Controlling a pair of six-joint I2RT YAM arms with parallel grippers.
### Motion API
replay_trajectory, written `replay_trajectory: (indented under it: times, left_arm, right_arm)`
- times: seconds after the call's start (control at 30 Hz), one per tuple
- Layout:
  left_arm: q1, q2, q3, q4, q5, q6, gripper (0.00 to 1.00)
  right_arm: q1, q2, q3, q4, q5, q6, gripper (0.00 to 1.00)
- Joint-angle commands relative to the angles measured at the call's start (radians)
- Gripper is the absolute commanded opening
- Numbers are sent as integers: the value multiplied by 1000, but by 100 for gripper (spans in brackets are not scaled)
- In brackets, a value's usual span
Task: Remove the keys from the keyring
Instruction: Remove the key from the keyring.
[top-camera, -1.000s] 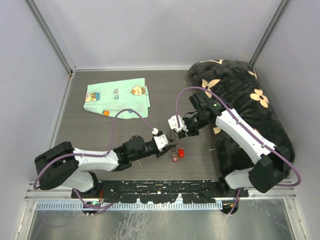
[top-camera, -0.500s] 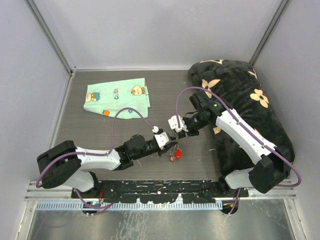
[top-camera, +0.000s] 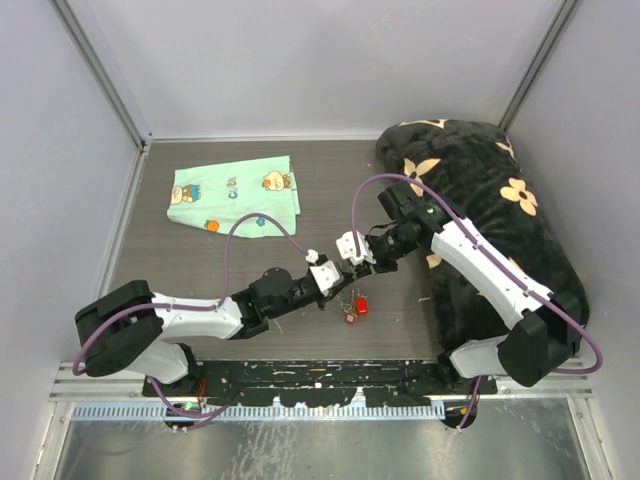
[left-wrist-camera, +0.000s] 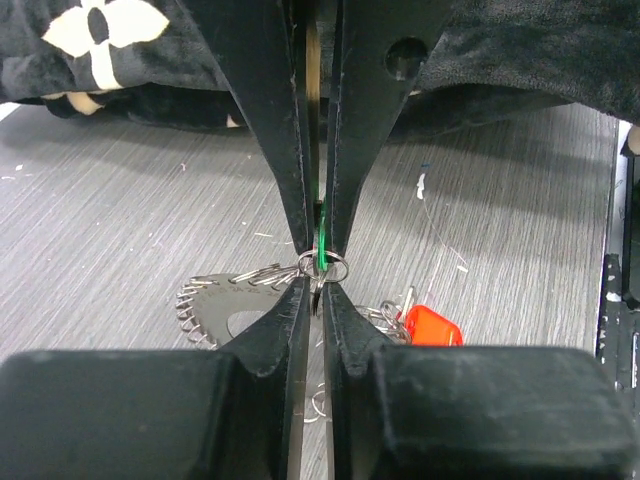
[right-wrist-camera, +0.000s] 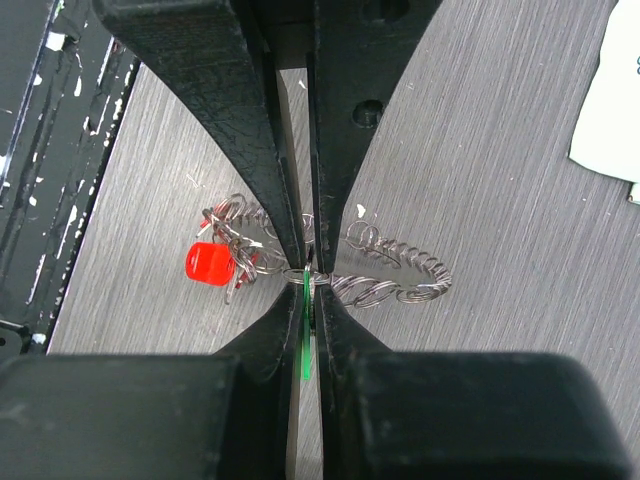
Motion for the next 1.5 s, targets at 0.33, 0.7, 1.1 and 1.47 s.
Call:
replay_trajectory:
  times: [0.33,0.7,1.1,1.47]
  left_arm:
    - [3,-44,39,-40,-45,-13,0]
    - [3,-116,-1,15,-59,-90,0]
    - [3,-142,-47,138,-97,-146,0]
    - [1,-134,-78,223,-110,-165,0]
  right_arm:
    - [6,-30,10,13,-35,5,1]
    - [-2,-41,-34,78,-6,95,1]
    - [-19,-73,-79,111,-66,123,1]
    - [-22,-53,-90,114,-32,126,1]
